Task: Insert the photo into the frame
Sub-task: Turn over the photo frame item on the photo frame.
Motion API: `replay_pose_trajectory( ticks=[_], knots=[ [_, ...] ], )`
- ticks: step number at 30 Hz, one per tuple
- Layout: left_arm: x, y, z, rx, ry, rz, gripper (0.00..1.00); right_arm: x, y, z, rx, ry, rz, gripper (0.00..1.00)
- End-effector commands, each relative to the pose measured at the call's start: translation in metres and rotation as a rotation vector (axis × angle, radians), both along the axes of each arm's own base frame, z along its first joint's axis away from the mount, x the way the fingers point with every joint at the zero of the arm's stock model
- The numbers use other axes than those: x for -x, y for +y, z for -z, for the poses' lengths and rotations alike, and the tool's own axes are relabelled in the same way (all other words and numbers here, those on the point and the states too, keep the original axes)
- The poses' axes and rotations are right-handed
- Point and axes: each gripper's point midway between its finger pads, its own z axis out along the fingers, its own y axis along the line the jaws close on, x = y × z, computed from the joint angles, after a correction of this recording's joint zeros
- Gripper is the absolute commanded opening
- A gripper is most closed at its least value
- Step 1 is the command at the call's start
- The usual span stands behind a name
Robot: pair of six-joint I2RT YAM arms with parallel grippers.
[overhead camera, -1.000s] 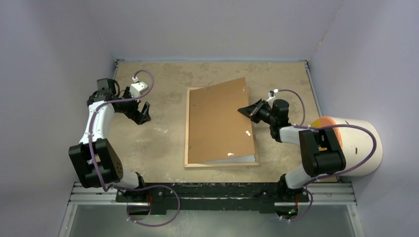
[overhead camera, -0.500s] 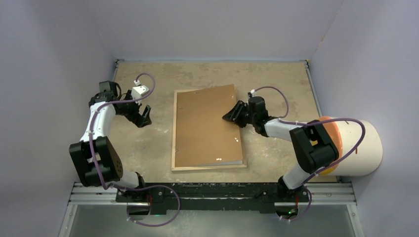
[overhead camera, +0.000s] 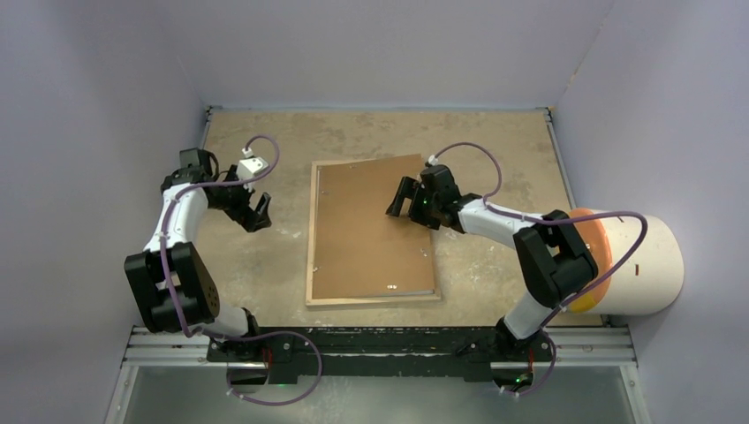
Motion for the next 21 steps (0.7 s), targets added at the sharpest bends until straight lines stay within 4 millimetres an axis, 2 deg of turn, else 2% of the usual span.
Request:
replay_pose_trajectory(
  ticks=[1, 12, 21],
  knots=[
    [0.005, -0.001, 0.008, -0.014, 0.007, 0.033, 1.0, -0.007, 0.001, -0.003, 0.096, -0.016, -0.024, 0.99],
    [0.008, -0.003, 0.019, -0.001, 0.028, 0.044, 1.0, -0.006, 0.022, -0.017, 0.283, -0.045, -0.104, 0.99],
    [0.009, -0.002, 0.021, -0.017, 0.014, 0.051, 1.0, -0.005, 0.014, -0.037, 0.456, -0.068, -0.084, 0.99]
  ],
)
